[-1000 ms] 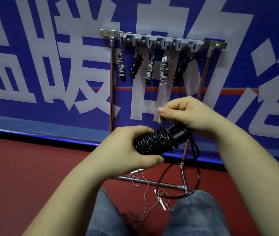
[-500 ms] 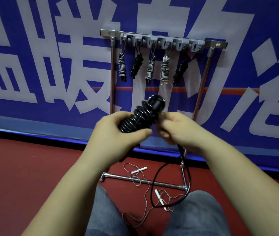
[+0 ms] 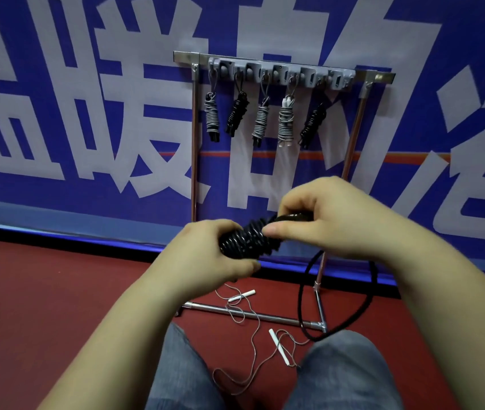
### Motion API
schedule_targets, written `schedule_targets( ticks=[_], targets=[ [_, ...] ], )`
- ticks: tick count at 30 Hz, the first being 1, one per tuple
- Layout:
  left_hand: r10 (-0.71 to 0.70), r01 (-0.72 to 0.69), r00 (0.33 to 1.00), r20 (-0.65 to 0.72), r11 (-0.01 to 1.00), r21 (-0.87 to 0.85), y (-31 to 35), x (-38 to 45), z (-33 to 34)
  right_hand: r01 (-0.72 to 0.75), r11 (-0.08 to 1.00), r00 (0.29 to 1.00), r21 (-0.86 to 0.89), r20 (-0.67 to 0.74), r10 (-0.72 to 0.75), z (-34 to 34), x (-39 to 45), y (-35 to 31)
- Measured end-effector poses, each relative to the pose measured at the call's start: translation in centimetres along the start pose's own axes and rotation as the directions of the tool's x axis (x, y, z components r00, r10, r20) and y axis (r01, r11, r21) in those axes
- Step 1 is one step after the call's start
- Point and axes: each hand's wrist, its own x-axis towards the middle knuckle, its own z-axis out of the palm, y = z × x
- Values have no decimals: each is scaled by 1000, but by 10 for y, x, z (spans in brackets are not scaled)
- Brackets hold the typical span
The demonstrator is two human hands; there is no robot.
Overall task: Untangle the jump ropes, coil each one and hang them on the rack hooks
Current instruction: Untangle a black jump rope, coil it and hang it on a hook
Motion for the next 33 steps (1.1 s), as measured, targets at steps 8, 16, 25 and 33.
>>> schedule_targets(
  ticks=[8,16,25,33],
  targets=[
    [222,-198,959,178,969,-147,14,-10,-1,-33,911,997,411,-44,56,-7,18,25],
    [245,-207,964,104,936,-283,21,-15,-8,-153,756,986,637,48,160,10,20,27],
    [164,-178,984,-69,888,-424,25,-8,-15,-95,713,976,695,-74,203,30,19,26],
    [80,-94,995,-53,688,-720,32,-4,-15,-70,720,978,690,-94,185,48,13,21]
  ],
)
